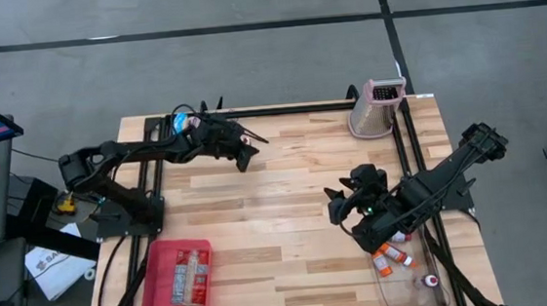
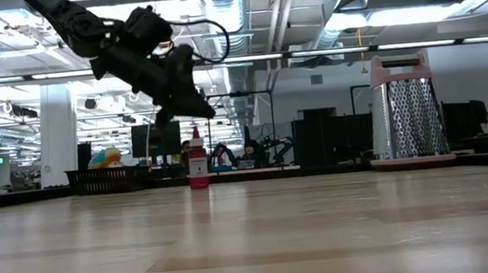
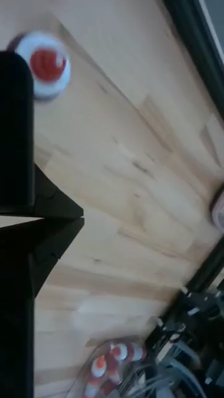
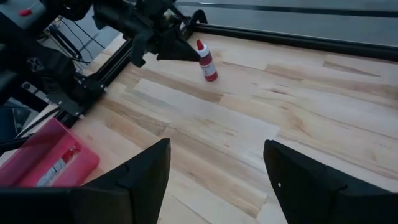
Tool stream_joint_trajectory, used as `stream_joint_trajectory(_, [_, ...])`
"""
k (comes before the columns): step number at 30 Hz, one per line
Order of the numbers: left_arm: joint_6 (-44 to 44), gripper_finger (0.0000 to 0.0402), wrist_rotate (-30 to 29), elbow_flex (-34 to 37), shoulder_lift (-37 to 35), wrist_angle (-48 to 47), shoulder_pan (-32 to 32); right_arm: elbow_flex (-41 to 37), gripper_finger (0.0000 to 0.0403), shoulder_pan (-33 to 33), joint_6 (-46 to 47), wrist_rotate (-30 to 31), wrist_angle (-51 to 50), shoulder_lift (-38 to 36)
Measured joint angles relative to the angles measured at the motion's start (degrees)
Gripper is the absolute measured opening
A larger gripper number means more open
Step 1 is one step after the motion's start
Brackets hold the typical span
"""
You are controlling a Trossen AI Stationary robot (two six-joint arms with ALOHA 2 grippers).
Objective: Pick & Place Food Item
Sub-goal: Put the red food coloring bottle into the transparent bin
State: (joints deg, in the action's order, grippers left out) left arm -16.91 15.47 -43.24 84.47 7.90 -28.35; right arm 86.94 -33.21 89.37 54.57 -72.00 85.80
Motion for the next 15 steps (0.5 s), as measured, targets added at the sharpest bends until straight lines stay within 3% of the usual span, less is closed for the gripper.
stream_joint_trajectory(4, [0.5,0.0000,-3.2,0.0,-2.4,-0.5,2.0,0.0,0.0249,0.0,0.0,0.0,0.5,0.0])
stream_joint_trajectory(9, [8.7,0.0014,-7.3,0.0,-9.3,-7.6,2.8,0.0,0.0249,-0.2,0.0,0.0,1.8,0.0])
stream_joint_trajectory(12, [15.7,0.0052,-9.9,0.0,-13.2,-16.0,2.6,0.0,0.0249,-0.9,0.0,0.1,2.7,0.1])
stream_joint_trajectory(15, [21.6,0.0114,-9.7,0.0,-14.6,-17.9,2.2,0.0,0.0249,-1.4,0.0,1.4,3.6,0.8])
